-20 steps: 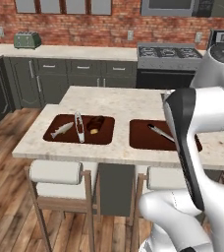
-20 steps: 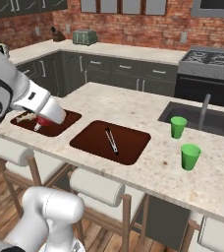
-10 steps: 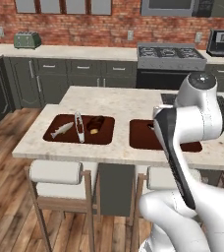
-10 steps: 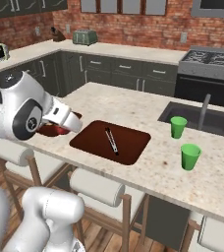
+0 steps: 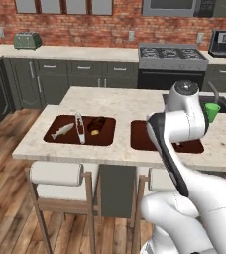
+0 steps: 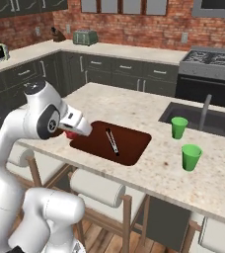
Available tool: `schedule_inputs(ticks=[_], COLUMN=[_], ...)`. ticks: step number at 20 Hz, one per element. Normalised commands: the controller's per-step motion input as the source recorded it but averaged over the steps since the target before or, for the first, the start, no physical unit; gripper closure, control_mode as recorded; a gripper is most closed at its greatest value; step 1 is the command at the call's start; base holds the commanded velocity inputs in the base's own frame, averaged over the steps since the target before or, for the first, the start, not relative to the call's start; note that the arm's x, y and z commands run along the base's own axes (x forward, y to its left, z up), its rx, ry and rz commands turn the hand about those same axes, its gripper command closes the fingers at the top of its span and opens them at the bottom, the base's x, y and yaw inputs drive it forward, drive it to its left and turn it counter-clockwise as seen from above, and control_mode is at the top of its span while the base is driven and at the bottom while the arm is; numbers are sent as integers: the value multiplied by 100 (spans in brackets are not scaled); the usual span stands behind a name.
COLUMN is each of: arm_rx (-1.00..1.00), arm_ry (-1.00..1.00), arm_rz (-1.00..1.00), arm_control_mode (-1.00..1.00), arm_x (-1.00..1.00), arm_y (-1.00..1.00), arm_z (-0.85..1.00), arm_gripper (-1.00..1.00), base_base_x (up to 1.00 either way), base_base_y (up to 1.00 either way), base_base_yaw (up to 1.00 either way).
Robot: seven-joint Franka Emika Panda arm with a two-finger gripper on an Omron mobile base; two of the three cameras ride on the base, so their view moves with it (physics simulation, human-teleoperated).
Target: Gather the lemon and bell pepper from the fridge and place them on a tray on the dining counter. Then gather the fish and steak from the fridge and place them on the other tray.
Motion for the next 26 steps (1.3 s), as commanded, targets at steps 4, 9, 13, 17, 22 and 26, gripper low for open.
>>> schedule_inputs(ticks=[4,9,13,17,22,26], arm_rx=[0,0,0,0,1,2], arm_ry=[5,3,3,2,1,0], arm_rz=[6,6,5,5,6,6], arm_control_mode=[-100,-100,-100,-100,-100,-100], arm_x=[65,62,55,46,33,30], arm_y=[0,0,0,-1,-7,-8], arm_z=[-44,-40,-39,-36,-30,-29], arm_gripper=[100,100,100,100,100,100], base_base_x=[0,0,0,0,0,0], base_base_y=[0,0,0,0,0,0], base_base_yaw=[0,0,0,0,0,0])
